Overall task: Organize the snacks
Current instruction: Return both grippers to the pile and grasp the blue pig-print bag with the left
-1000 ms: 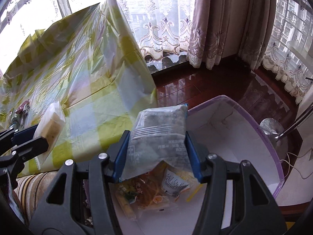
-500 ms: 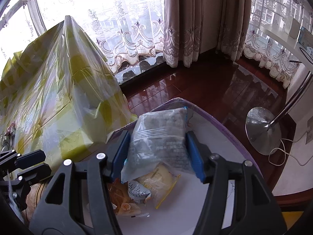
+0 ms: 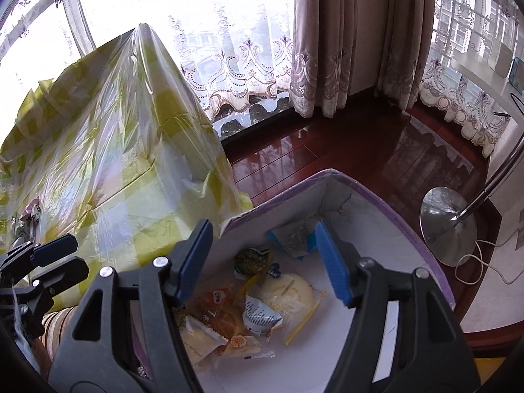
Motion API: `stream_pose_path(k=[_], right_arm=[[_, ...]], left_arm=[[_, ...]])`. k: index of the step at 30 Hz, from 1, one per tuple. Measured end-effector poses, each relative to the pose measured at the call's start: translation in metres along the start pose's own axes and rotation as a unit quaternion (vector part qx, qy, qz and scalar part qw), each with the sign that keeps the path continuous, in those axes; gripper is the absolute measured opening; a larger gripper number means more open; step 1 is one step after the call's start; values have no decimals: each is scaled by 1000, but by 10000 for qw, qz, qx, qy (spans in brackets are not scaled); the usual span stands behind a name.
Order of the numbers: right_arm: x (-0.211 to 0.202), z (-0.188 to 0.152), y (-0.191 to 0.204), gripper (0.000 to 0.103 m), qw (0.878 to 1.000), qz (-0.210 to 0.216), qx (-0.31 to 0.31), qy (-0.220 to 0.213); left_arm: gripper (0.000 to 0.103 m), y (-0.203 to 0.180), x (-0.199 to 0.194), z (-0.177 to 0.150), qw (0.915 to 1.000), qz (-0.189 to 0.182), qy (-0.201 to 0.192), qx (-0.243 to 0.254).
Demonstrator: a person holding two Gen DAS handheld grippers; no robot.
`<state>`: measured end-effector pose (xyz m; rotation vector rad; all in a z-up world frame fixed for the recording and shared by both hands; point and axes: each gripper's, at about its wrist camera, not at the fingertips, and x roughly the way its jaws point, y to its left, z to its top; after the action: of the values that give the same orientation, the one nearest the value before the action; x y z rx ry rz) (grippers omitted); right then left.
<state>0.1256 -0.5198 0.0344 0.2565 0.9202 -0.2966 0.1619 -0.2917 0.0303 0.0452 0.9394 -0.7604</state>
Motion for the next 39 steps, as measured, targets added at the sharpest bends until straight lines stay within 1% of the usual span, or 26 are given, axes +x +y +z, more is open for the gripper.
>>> stream_pose_path(k=[7, 11, 14, 16, 21, 27, 29, 31, 33, 36, 39], right_arm=[[-14, 3, 31, 71, 9996, 85, -268, -75], [-24, 2, 57, 73, 9986, 245, -453, -132], [-30, 0, 80, 75, 9970, 434, -628, -150], [-33, -2, 97, 76, 9956, 547, -750, -161], [-41, -9, 138, 77, 9914, 860, -972, -147], [-45, -20, 187, 79, 9855, 1176, -1212, -134], [-45, -25, 201, 80, 9842, 1256, -1239, -117], [-44, -30, 216, 80, 9823, 1341, -1306, -73], [-42, -37, 230, 80, 9805, 1413, -1368, -19], [-39, -45, 250, 80, 9780, 1505, -1442, 35], [-36, -54, 271, 80, 9751, 1609, -1526, 110]], left_arm=[[50, 31, -27, -8, 9985, 151, -310, -436], [50, 47, -43, -15, 9961, 344, -497, -637], [50, 61, -57, -22, 9933, 537, -637, -805], [50, 73, -67, -28, 9908, 602, -718, -976], [50, 101, -92, -45, 9822, 894, -931, -1365], [50, 139, -122, -64, 9679, 1270, -1136, -1849], [52, 152, -130, -70, 9621, 1447, -1193, -1980], [59, 165, -139, -76, 9555, 1621, -1251, -2122], [62, 178, -148, -82, 9482, 1842, -1301, -2239], [70, 199, -156, -90, 9365, 2174, -1299, -2424], [72, 222, -161, -97, 9263, 2386, -1221, -2647]])
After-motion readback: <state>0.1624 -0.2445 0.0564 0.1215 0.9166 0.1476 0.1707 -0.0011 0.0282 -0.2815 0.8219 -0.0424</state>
